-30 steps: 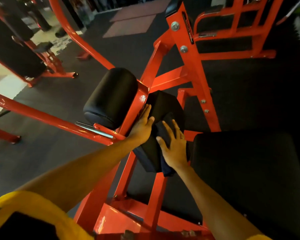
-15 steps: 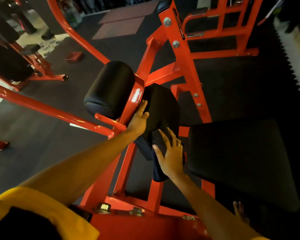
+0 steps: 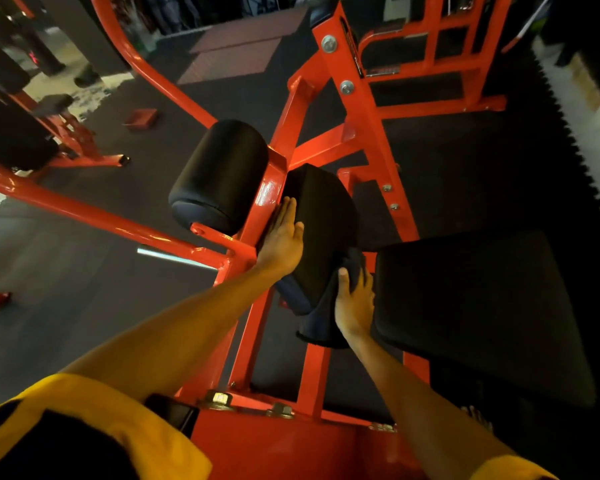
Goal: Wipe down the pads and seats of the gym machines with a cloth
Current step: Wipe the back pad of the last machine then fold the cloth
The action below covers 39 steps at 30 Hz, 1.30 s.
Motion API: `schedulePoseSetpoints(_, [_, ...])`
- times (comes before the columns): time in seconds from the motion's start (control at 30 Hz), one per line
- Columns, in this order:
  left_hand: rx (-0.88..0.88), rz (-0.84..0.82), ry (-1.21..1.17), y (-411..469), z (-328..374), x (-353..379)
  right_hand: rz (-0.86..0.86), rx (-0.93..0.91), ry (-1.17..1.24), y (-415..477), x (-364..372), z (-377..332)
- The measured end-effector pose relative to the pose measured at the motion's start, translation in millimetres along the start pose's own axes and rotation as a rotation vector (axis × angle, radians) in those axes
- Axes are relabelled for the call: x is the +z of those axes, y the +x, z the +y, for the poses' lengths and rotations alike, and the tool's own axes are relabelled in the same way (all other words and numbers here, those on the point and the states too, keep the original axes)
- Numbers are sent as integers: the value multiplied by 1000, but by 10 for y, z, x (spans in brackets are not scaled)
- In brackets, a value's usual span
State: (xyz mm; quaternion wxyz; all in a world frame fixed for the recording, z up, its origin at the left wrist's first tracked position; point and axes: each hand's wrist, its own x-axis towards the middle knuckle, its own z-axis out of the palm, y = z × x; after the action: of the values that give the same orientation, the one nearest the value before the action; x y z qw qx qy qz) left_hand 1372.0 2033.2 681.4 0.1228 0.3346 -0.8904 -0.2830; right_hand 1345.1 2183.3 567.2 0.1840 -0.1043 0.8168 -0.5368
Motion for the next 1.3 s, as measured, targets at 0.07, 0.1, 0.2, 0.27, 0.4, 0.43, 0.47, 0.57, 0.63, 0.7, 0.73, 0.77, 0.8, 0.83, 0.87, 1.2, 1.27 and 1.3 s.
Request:
schedulePoseSetpoints(0.07, [19, 6, 40, 6, -16, 0, -3, 11, 64, -45, 42, -181])
schedulePoseSetpoints(0.1, [30, 10, 57, 19, -20, 0, 13, -90, 76, -126, 58, -267])
schedulePoseSetpoints(0.2, [34, 2, 78, 36, -48, 11, -19, -396, -33, -351, 124, -346])
schedulePoseSetpoints(0.27, [33, -5, 101, 10, -81, 9, -55, -447, -85, -217, 154, -320])
schedulePoseSetpoints(0.4, [121, 35, 163, -10, -101, 70, -121, -159, 60, 444, 35, -367])
schedulePoseSetpoints(0.43, [128, 44, 173, -21, -101, 84, -117, -112, 67, 525, 35, -412])
schedulePoseSetpoints(0.47, [132, 45, 186, -34, -98, 84, -97, -129, 46, 493, 54, -497])
schedulePoseSetpoints(0.57, [165, 22, 223, -30, -90, 68, -105, -378, 7, 217, 85, -696])
schedulePoseSetpoints(0.63, [154, 0, 223, -23, -82, 64, -152, -492, -12, 277, 52, -612])
schedulePoseSetpoints(0.7, [139, 7, 216, -25, -85, 62, -153, -497, -47, 544, 51, -527])
schedulePoseSetpoints(0.73, [138, 16, 214, -25, -77, 56, -149, -435, -38, 724, 55, -534])
schedulePoseSetpoints(0.77, [141, 23, 211, -27, -72, 52, -157, -338, -21, 882, 53, -587])
schedulePoseSetpoints(0.8, [142, 23, 207, -34, -69, 57, -169, -243, -9, 989, 40, -681])
schedulePoseSetpoints(0.83, [137, 21, 204, -43, -65, 53, -186, -183, 4, 1043, 38, -782])
schedulePoseSetpoints(0.87, [134, 17, 207, -53, -62, 54, -197, -176, 19, 1029, 37, -877])
schedulePoseSetpoints(1.2, [144, 43, 265, -39, -65, 98, -146, -288, 102, 997, 97, -205])
schedulePoseSetpoints(1.27, [141, 41, 272, -47, -40, 87, -150, -113, 118, 1394, 111, -381])
schedulePoseSetpoints(1.3, [144, 44, 276, -44, -38, 82, -160, -53, 99, 1539, 124, -492])
